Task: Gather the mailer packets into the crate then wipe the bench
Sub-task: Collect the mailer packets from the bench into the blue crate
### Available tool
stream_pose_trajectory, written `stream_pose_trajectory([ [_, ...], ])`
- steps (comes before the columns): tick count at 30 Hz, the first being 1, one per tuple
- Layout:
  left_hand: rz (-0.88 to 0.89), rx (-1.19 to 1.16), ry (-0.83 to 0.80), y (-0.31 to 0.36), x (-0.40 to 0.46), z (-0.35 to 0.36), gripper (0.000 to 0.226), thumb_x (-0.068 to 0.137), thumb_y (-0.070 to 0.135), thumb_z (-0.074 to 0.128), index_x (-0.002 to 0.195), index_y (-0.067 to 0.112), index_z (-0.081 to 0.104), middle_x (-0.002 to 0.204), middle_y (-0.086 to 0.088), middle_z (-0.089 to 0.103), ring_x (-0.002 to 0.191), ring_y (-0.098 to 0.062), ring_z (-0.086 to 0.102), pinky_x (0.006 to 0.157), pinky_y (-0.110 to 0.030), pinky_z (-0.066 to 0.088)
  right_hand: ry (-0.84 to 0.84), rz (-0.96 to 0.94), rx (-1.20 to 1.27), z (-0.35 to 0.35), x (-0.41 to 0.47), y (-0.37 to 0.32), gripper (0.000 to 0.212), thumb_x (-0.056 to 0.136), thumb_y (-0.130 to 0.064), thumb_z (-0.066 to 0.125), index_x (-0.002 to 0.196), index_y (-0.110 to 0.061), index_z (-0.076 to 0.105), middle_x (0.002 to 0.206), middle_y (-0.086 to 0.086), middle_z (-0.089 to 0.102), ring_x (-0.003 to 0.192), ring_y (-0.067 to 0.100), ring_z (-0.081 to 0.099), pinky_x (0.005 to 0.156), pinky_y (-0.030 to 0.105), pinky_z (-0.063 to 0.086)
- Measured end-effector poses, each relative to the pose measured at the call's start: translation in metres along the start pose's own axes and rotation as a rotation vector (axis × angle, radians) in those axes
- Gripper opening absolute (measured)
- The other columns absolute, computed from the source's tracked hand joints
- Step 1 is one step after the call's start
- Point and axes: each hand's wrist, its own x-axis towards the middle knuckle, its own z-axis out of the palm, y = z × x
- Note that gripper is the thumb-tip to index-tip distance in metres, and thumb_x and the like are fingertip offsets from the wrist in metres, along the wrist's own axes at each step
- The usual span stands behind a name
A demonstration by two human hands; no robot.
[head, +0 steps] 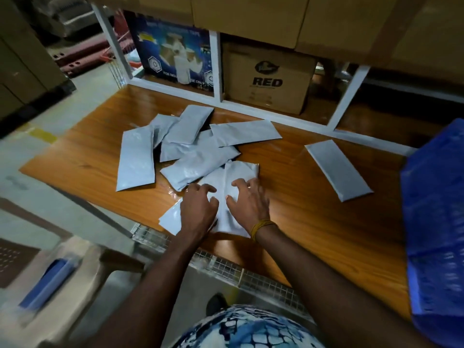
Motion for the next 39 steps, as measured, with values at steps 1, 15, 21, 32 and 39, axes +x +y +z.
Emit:
stream_pose_trajectory([
  [1, -0.001, 0.036, -0.017, -0.005, 0.003, 0.001, 0.029, 0.083, 0.023, 0.062, 0.111, 0.019, 0.069, 0.115, -0.013, 0.062, 0.112, -0.03, 0.056, 0.091, -0.042, 0.047, -0.018, 0.025, -0.028, 0.008, 0.005, -0.001, 0.047, 0.091, -0.042, 0.058, 0.135, -0.028, 0.047, 0.141, 0.01, 0.036, 0.129, 0.034, 0.038, 0.1, 0.046, 0.039],
  [15, 0.173, 0.313, -0.227, -0.019, 0.009, 0.023, 0.063, 0.081, 0.054, 0.065, 0.136, 0.033, 0.044, 0.156, -0.016, 0.023, 0.144, -0.035, 0.024, 0.115, -0.051, 0.024, 0.008, 0.245, -0.157, 0.024, 0.007, 0.036, 0.07, 0.079, -0.064, 0.06, 0.138, -0.037, 0.035, 0.148, 0.012, 0.026, 0.134, 0.034, 0.033, 0.102, 0.049, 0.037],
  [21, 0.204, 0.329, -0.177, -0.008, 0.014, 0.016, 0.053, 0.077, 0.031, 0.066, 0.128, 0.027, 0.051, 0.146, -0.017, 0.035, 0.116, -0.041, 0.049, 0.087, -0.045, 0.046, 0.046, 0.289, -0.107, 0.02, 0.004, 0.031, 0.071, 0.074, -0.049, 0.064, 0.138, -0.033, 0.039, 0.143, 0.009, 0.03, 0.127, 0.034, 0.038, 0.1, 0.047, 0.036],
  [32, 0.182, -0.096, -0.013, 0.046, 0.009, 0.003, 0.038, 0.087, 0.045, 0.06, 0.122, 0.03, 0.057, 0.133, -0.007, 0.044, 0.116, -0.029, 0.052, 0.08, -0.037, 0.05, 0.394, 0.23, 0.064, -0.046, -0.026, 0.049, 0.059, 0.074, -0.055, 0.057, 0.128, -0.034, 0.048, 0.133, 0.001, 0.038, 0.118, 0.027, 0.046, 0.093, 0.045, 0.046],
  [39, 0.266, -0.326, 0.073, 0.146, -0.021, -0.009, 0.046, 0.079, 0.04, 0.056, 0.125, 0.035, 0.057, 0.128, -0.001, 0.048, 0.118, -0.018, 0.05, 0.083, -0.033, 0.047, 0.612, 0.179, 0.108, -0.125, -0.064, 0.071, 0.058, 0.078, -0.054, 0.059, 0.131, -0.033, 0.047, 0.132, 0.001, 0.038, 0.122, 0.023, 0.044, 0.093, 0.04, 0.048],
])
